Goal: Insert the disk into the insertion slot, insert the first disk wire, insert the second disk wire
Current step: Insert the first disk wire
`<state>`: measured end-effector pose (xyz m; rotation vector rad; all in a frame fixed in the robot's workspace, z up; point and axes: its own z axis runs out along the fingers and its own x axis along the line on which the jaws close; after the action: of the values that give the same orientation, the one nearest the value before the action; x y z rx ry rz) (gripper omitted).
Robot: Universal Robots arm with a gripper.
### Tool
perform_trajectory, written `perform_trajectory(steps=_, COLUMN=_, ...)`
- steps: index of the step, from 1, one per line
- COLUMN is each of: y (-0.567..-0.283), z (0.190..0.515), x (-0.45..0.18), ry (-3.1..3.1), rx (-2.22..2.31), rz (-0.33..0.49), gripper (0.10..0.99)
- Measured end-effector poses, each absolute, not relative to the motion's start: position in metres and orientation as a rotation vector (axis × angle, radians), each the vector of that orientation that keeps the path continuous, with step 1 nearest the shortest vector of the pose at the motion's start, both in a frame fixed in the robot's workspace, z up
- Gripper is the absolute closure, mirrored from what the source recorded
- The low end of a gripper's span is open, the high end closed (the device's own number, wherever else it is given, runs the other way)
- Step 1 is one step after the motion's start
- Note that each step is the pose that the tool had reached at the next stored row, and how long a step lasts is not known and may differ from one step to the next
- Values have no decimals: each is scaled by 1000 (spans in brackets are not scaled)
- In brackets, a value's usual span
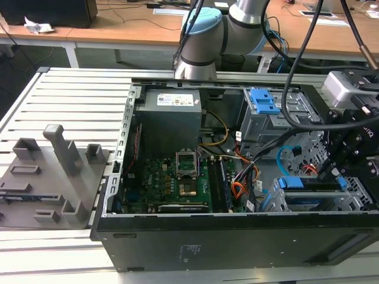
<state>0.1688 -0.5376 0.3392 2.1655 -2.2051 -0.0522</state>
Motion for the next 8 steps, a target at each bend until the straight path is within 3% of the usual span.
perform_trajectory(steps=8, y=-538, z=336, x=171, ry=-2205, rx=2165, rz=-55, gripper=922)
